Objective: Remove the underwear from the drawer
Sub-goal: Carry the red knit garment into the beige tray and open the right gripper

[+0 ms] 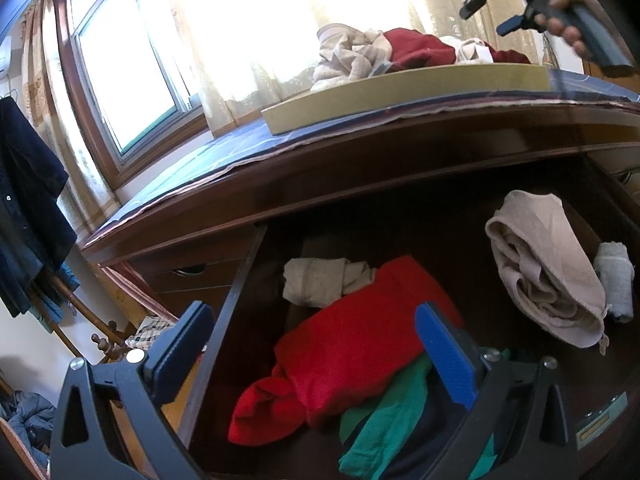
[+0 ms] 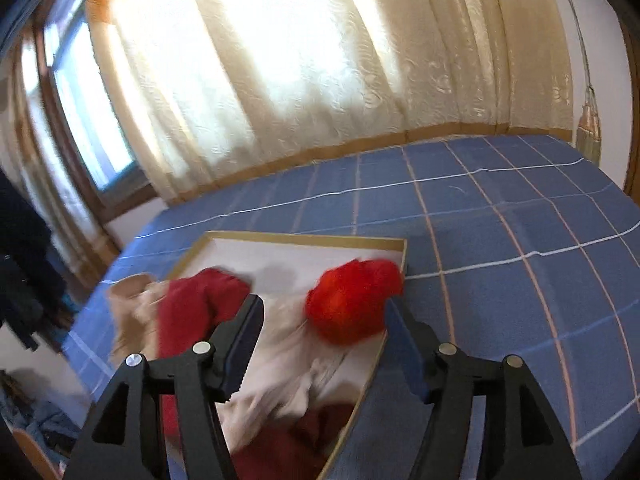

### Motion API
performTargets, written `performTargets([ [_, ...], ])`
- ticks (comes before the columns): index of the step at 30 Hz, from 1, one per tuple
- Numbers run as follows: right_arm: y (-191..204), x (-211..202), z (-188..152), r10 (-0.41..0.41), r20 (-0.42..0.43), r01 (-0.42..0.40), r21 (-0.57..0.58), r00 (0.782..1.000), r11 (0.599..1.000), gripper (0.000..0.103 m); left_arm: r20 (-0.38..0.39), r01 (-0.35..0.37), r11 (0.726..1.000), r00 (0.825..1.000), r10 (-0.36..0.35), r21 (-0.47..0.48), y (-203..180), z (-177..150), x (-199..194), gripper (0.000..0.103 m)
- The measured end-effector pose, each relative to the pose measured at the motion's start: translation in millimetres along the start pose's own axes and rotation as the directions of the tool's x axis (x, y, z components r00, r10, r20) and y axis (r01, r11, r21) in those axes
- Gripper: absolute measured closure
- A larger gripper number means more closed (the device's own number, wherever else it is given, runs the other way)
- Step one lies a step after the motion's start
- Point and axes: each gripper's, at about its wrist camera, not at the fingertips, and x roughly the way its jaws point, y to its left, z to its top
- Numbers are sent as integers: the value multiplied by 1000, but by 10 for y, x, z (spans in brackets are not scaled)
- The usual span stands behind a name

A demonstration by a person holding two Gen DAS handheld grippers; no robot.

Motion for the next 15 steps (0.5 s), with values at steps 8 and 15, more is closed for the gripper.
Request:
performTargets([
  [8, 47, -561, -307, 107, 43, -108, 24, 993, 994, 38, 8, -12, 1000, 1000, 12, 9, -13, -1, -1, 0],
  [15, -6, -904, -983, 123, -52, -123, 4, 991, 992, 38, 16, -16, 1000, 1000, 16, 13, -16, -10, -16, 0],
])
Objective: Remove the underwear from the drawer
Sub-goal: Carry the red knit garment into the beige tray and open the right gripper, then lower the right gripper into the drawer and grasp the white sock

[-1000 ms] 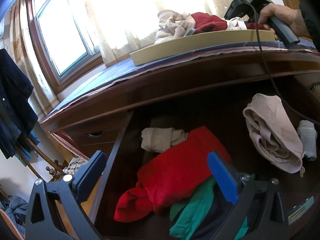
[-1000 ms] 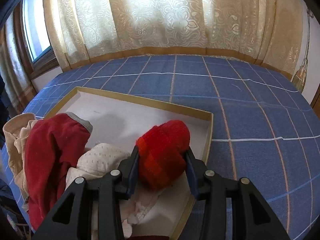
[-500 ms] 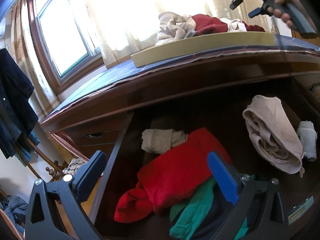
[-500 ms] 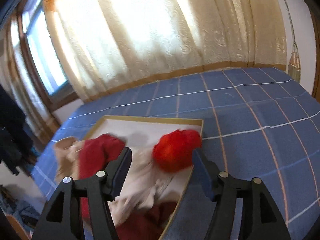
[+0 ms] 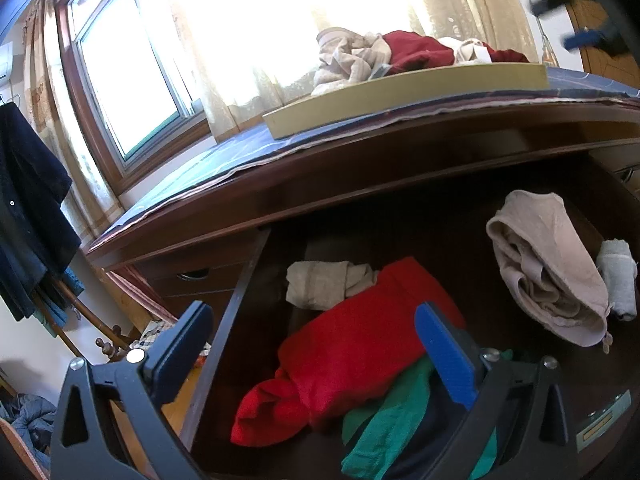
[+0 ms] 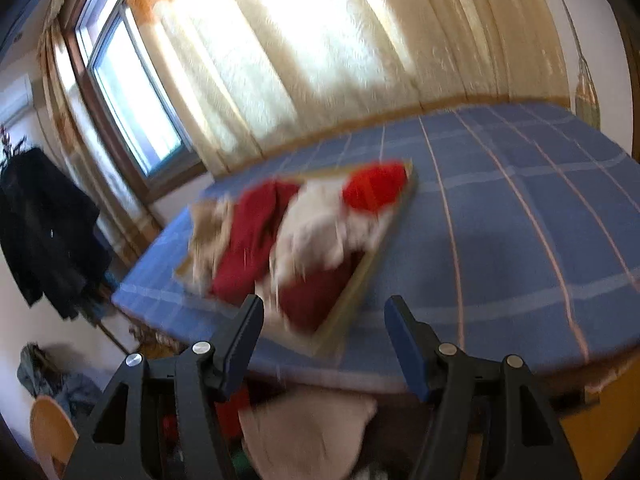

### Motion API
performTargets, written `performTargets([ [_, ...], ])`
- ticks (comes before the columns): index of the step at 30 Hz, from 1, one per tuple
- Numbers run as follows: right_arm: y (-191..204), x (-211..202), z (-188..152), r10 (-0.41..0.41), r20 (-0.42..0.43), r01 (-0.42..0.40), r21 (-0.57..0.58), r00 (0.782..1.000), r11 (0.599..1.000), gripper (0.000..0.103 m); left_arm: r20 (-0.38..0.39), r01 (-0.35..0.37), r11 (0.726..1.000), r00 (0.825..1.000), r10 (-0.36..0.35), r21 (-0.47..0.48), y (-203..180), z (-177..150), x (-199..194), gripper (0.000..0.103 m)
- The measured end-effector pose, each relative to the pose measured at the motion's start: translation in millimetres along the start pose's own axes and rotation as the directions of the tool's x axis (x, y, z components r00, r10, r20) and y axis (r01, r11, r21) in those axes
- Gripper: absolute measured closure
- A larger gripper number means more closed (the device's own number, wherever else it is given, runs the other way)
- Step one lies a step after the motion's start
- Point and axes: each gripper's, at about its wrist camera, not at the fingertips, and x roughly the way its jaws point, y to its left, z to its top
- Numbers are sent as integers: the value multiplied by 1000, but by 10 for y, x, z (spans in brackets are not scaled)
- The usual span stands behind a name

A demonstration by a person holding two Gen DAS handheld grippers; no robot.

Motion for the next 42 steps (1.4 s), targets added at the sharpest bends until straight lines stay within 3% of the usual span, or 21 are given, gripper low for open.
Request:
performTargets([
  [11, 14, -221, -1069, -113, -161, 94, -124, 980, 988, 38, -6, -2, 1000, 1000, 2, -2, 8, 11, 1, 0],
  [16, 41, -70, -1351, -97, -254, 60, -148, 962, 987, 38, -7, -2, 1000, 1000, 2, -1, 9, 11, 1, 0],
  [23, 126, 320, -1539, -207, -397, 108, -258, 894, 960, 38, -3, 1, 1000, 1000, -1, -2, 13, 6, 6, 0],
  [30, 101, 522, -1551, -308, -455, 151, -348, 836, 925, 38, 2, 3, 1000, 1000, -3, -6, 19, -13, -1, 0],
  [34, 185, 606, -1607, -390, -456, 163, -460, 800, 873, 38, 5, 2, 1000, 1000, -2, -5, 15, -15, -5, 0],
  [36, 224, 650, -1645, -408, -467, 148, -498, 785, 854, 38, 3, 3, 1000, 1000, -3, -6, 15, -19, 2, 0],
  [38, 273, 732, -1748, -427, -496, 108, -549, 756, 829, 38, 2, 2, 1000, 1000, -2, -5, 14, -20, -5, 0],
  [40, 325, 794, -1802, -452, -488, 110, -579, 747, 808, 41, 3, 1, 1000, 1000, -1, -5, 15, -15, -11, 0],
  [42, 316, 806, -1786, -462, -483, 125, -578, 744, 806, 55, 4, 1, 1000, 1000, -1, -5, 14, -16, -7, 0],
])
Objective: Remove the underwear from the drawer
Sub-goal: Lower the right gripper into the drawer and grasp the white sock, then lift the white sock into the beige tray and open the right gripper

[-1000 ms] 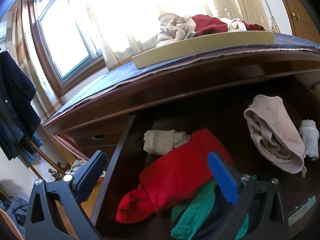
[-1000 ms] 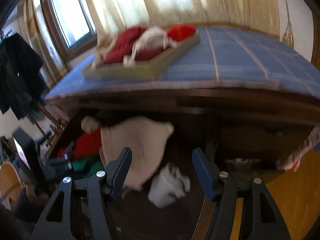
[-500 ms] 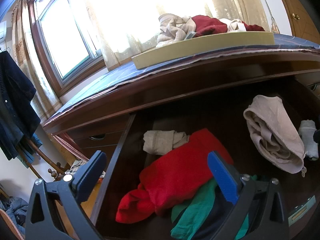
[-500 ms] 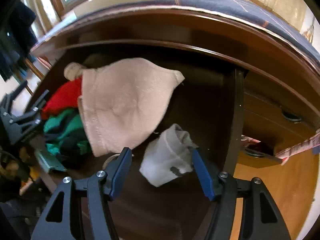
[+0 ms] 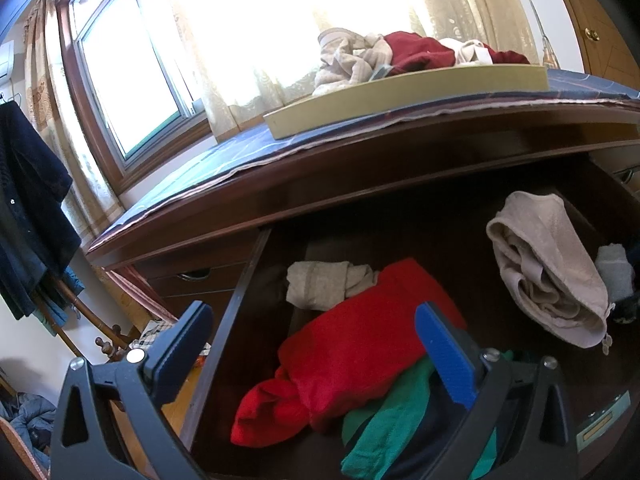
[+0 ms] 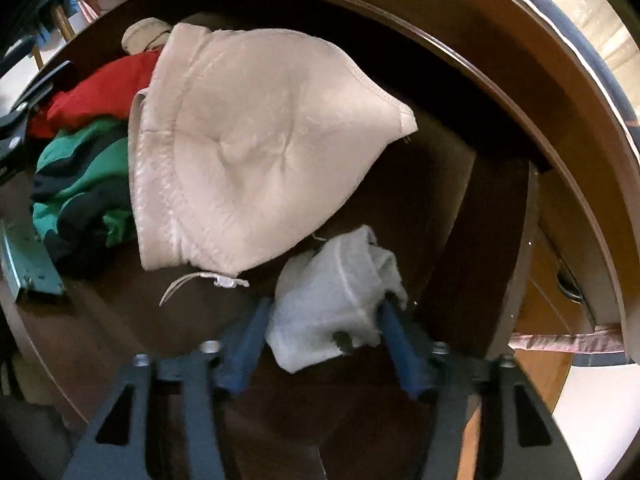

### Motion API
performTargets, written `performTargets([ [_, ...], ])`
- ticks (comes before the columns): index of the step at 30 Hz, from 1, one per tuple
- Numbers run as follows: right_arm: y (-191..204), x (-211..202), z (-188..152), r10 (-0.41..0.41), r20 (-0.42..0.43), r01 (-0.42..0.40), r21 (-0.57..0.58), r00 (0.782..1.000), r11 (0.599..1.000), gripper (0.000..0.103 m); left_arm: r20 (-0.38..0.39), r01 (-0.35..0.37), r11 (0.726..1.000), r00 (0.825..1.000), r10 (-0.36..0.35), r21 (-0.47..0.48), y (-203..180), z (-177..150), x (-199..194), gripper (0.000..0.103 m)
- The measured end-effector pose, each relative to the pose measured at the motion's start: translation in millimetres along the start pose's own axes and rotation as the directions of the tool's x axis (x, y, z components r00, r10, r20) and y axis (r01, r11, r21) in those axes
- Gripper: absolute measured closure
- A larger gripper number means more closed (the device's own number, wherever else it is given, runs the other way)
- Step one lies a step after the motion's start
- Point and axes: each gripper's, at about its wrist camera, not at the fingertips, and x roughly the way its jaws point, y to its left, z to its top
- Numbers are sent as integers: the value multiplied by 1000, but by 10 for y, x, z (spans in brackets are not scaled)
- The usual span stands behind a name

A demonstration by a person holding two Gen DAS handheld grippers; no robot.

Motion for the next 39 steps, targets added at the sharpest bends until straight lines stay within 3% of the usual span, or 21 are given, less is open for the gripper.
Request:
performTargets([
  [3, -101, -48, 1, 10, 22, -11, 40, 1000, 999, 72, 2, 1, 1000, 1000, -1, 1, -4, -5, 7, 0],
  [6, -279, -139, -56, 80, 60, -88, 130, 995, 988, 77, 3, 1, 1000, 1000, -1, -1, -1, 1, 7, 0],
  [9, -399, -282, -119, 96, 129, -119, 184, 987, 976, 78, 1, 1, 1000, 1000, -1, 0, 0, 0, 8, 0],
  [13, -543, -630, -145, 143, 269, -210, 242, 952, 947, 78, 0, 0, 1000, 1000, 0, 0, 2, -2, 11, 0],
  [16, -584, -902, -109, 128, 362, -224, 235, 923, 946, 78, 0, 0, 1000, 1000, 0, 0, 3, 5, 8, 0],
  [23, -561, -1541, 101, 131, 555, -273, 183, 822, 944, 78, 1, 0, 1000, 1000, 0, -1, 3, 7, 8, 0],
  [28, -498, -1772, 477, 179, 625, -326, 128, 760, 937, 78, 2, 1, 1000, 1000, -1, -7, 10, 6, 8, 0],
  [34, -263, -1879, 1070, 229, 665, -353, 55, 711, 934, 78, 8, 3, 1000, 1000, -3, -9, 9, 4, -2, 0],
  [39, -84, -1799, 1532, 242, 667, -353, 35, 705, 935, 78, 17, 6, 1000, 1000, -6, -8, 3, 2, -14, 0],
])
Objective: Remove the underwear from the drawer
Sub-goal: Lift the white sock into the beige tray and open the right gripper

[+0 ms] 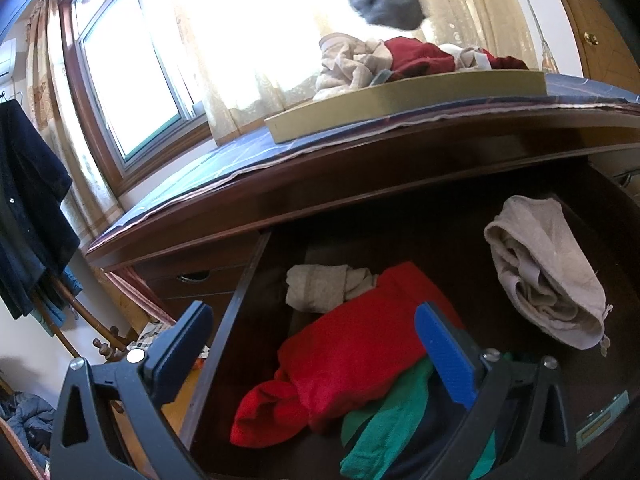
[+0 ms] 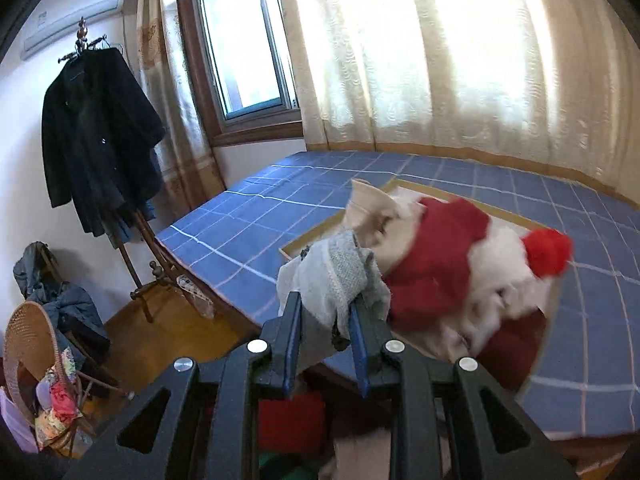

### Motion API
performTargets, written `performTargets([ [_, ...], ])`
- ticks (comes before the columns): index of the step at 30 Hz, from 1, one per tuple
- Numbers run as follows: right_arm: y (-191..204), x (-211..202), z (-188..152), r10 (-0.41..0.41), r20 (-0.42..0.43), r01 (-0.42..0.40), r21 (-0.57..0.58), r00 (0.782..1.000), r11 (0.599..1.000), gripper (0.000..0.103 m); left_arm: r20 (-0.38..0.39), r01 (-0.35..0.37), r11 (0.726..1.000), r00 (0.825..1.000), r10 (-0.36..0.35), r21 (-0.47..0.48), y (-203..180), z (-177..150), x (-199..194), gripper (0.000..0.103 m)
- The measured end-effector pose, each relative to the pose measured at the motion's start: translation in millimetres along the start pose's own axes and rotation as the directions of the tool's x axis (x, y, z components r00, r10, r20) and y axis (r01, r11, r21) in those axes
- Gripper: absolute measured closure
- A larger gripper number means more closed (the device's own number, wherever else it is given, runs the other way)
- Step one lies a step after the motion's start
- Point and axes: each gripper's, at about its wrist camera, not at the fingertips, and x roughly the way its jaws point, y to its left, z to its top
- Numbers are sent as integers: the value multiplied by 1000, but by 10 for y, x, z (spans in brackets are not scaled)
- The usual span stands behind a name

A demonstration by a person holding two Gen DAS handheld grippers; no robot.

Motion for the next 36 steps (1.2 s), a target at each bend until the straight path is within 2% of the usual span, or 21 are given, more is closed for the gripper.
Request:
performTargets([
  [5, 74, 379, 148, 7, -12, -7, 0, 1000, 1000, 78, -4, 4, 1000, 1000, -4, -9, 7, 13, 1, 0],
  [11, 129, 842, 309, 10, -41, -10, 3, 999, 1000, 78, -51, 11, 1000, 999, -12, -20, 60, 63, 69, 0],
  [16, 110, 1204, 370, 33, -65, -29, 61, 997, 998, 78, -95, -63, 996, 994, 57, -58, 260, 55, 182, 0],
  [20, 40, 1512, 384, 40, -87, -29, 122, 995, 992, 78, -109, -64, 994, 993, 54, -91, 382, 43, 228, 0],
  [25, 36, 1715, 383, 12, -98, 1, 127, 995, 992, 78, -90, -88, 994, 993, 82, -66, 340, 20, 225, 0],
  [28, 71, 1842, 374, -12, -109, 23, 99, 994, 995, 78, -88, -76, 994, 994, 69, -83, 368, 16, 225, 0],
  [32, 190, 1948, 362, -75, -112, 79, 30, 991, 996, 78, -74, -75, 995, 995, 71, -61, 345, 1, 202, 0],
  [34, 219, 1965, 361, -82, -111, 83, 5, 990, 997, 73, -57, -73, 996, 996, 70, -50, 330, -15, 178, 0],
  [35, 233, 1961, 358, -76, -111, 75, -10, 991, 997, 68, -47, -70, 996, 997, 67, -49, 328, -21, 166, 0],
  [36, 241, 1948, 355, -64, -111, 63, -17, 992, 998, 59, -38, -66, 997, 997, 64, -48, 327, -26, 155, 0],
])
